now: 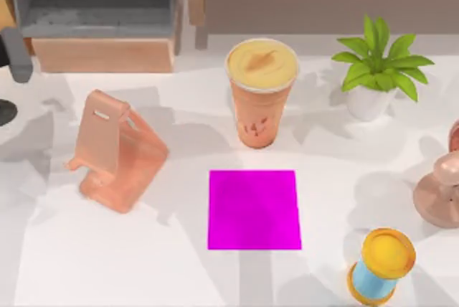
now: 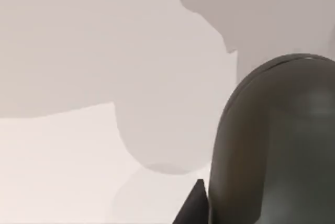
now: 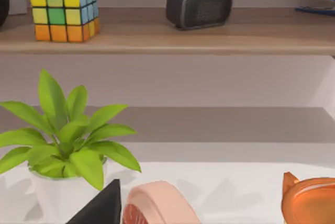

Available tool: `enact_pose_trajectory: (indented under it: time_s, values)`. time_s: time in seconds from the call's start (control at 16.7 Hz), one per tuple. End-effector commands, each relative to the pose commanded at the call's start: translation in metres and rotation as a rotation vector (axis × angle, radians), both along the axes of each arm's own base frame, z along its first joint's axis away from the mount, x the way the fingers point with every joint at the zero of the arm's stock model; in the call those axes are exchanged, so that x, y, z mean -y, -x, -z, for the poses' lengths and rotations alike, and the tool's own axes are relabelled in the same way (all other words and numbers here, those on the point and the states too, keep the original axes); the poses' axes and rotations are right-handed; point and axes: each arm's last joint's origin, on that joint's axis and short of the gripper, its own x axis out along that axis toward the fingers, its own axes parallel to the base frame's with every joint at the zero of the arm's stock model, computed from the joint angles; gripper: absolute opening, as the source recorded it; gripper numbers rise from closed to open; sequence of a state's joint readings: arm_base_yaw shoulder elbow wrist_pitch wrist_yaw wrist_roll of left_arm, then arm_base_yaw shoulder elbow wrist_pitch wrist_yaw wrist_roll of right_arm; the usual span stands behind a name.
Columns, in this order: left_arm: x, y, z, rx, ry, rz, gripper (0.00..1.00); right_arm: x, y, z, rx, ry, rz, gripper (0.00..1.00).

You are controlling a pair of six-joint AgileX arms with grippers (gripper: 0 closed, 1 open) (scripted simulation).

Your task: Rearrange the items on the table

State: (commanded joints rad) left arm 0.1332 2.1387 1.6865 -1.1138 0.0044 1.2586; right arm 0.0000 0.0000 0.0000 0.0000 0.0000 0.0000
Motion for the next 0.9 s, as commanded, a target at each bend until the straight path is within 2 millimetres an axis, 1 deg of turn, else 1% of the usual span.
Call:
enact_pose_trajectory:
  time_s: [0.12, 0.24, 0.36, 0.6, 0.66, 0.72, 0.78, 0.9]
  values:
    - [0.002, 0.002, -0.024, -0.007, -0.001, 0.008, 0.0, 0.0, 0.0, 0.0, 0.0, 0.0, 0.0, 1.0]
    - [0.003, 0.004, -0.039, -0.006, -0.001, 0.01, 0.0, 0.0, 0.0, 0.0, 0.0, 0.0, 0.0, 1.0]
    - [0.003, 0.005, -0.043, -0.004, 0.0, 0.007, 0.0, 0.0, 0.0, 0.0, 0.0, 0.0, 0.0, 1.0]
    - [0.002, 0.004, -0.042, -0.006, 0.0, 0.007, 0.0, 0.0, 0.0, 0.0, 0.0, 0.0, 0.0, 1.0]
    - [0.006, 0.004, -0.046, 0.012, 0.003, 0.027, 0.0, 0.0, 0.0, 0.0, 0.0, 0.0, 0.0, 1.0]
    - [0.014, 0.004, -0.055, 0.046, 0.009, 0.066, 0.0, 0.0, 0.0, 0.0, 0.0, 0.0, 0.0, 1.0]
    - [0.026, 0.005, -0.067, 0.092, 0.019, 0.124, 0.0, 0.0, 0.0, 0.0, 0.0, 0.0, 0.0, 1.0]
    - [0.059, 0.01, -0.095, 0.2, 0.044, 0.284, 0.0, 0.0, 0.0, 0.0, 0.0, 0.0, 0.0, 1.0]
